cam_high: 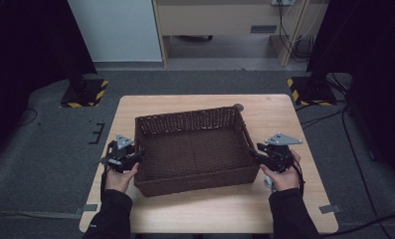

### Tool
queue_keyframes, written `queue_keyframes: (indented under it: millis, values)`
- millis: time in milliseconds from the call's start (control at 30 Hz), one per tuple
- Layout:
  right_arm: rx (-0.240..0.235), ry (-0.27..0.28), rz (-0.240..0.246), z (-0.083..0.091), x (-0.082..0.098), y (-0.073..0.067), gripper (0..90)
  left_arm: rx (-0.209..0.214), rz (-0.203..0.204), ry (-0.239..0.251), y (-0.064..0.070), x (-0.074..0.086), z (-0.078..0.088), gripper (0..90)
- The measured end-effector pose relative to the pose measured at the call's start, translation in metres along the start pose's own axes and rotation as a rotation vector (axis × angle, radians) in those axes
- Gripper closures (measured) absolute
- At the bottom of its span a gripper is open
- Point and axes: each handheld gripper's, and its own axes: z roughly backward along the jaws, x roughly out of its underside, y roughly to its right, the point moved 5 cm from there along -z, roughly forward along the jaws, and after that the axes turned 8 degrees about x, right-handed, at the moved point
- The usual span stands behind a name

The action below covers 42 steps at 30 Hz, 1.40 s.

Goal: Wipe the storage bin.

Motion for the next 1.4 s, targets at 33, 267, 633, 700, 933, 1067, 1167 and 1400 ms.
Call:
queue_keyframes:
  millis: [33,267,633,700,933,1067,1167,1400]
  values:
    - [0.007,-0.003,-0.001,-0.003,0.001,0.000,60.3,0.002,-0.002,-0.001,-0.001,0.000,0.000,62.8]
    - [-0.022,-0.010,-0.018,-0.010,0.005,-0.004,69.1,0.005,-0.009,0.003,-0.001,-0.001,0.000,63.2]
    - [-0.050,-0.038,-0.011,0.004,0.011,-0.014,66.3,0.020,-0.045,-0.015,-0.004,0.002,0.005,64.8]
    - [-0.043,-0.009,-0.021,0.004,0.007,-0.011,62.4,0.021,-0.049,-0.018,-0.005,0.002,0.004,64.9]
    - [-0.029,0.019,-0.022,-0.009,0.002,-0.008,63.2,0.037,-0.038,-0.005,-0.009,0.001,0.003,65.2]
    - [-0.034,-0.005,-0.007,-0.011,0.004,-0.014,68.3,0.039,-0.041,-0.006,-0.010,0.001,0.003,65.1]
    - [-0.022,-0.012,0.002,-0.009,0.005,-0.017,68.5,0.043,-0.038,-0.008,-0.010,0.001,0.004,65.3]
    - [-0.029,-0.016,0.013,0.000,0.010,-0.028,66.9,0.060,-0.031,-0.010,-0.016,0.005,0.008,65.6]
